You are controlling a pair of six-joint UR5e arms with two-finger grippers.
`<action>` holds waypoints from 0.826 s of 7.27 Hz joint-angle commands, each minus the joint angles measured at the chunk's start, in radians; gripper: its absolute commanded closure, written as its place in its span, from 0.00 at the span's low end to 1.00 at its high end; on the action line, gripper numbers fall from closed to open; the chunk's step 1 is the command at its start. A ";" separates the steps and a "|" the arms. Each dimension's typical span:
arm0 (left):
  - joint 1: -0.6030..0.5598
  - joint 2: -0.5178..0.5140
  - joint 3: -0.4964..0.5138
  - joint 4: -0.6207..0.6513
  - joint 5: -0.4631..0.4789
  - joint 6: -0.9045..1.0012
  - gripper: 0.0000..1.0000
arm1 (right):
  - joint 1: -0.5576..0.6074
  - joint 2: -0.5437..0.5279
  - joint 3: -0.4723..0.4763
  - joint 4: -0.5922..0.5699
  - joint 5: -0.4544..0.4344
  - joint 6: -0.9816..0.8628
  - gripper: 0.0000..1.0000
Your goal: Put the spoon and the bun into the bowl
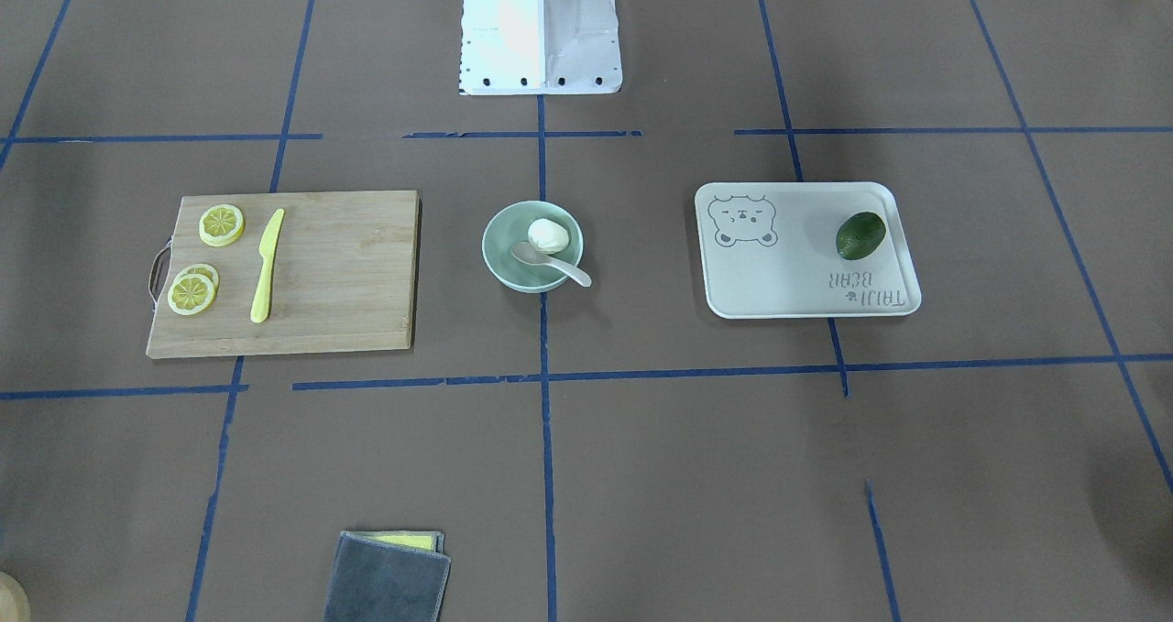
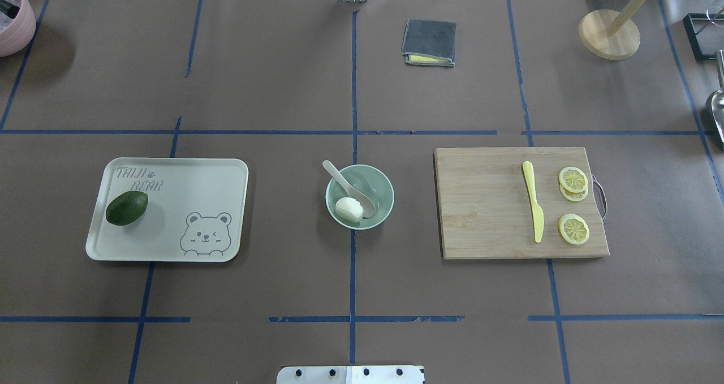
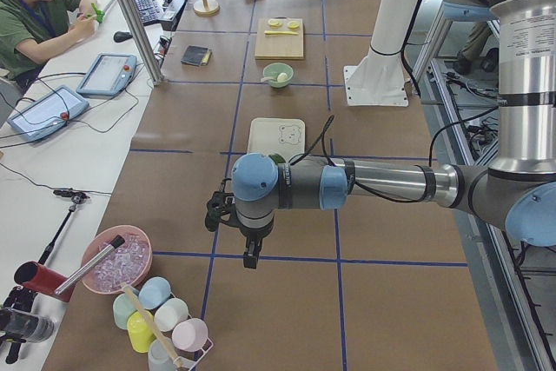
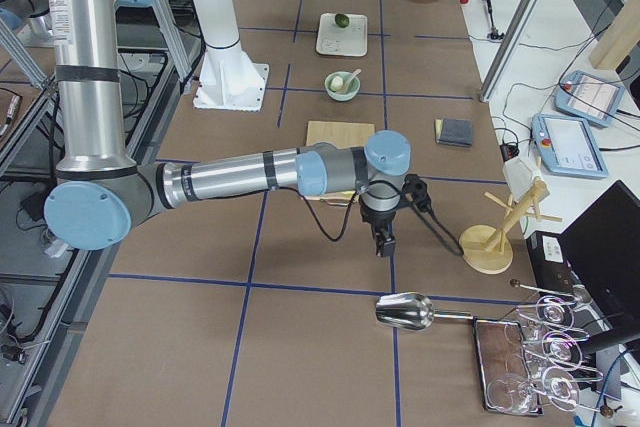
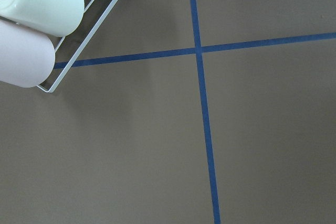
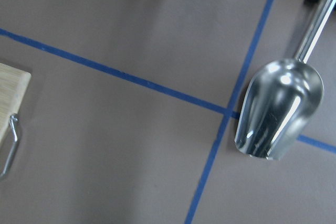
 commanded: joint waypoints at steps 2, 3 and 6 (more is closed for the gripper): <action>0.003 0.007 0.000 -0.001 0.004 0.004 0.00 | 0.070 -0.075 -0.016 0.001 0.031 0.001 0.00; 0.003 0.009 0.011 -0.003 0.004 0.004 0.00 | 0.070 -0.069 -0.009 0.003 0.031 0.001 0.00; 0.003 0.011 0.011 -0.003 0.004 0.003 0.00 | 0.070 -0.070 -0.004 0.004 0.030 0.001 0.00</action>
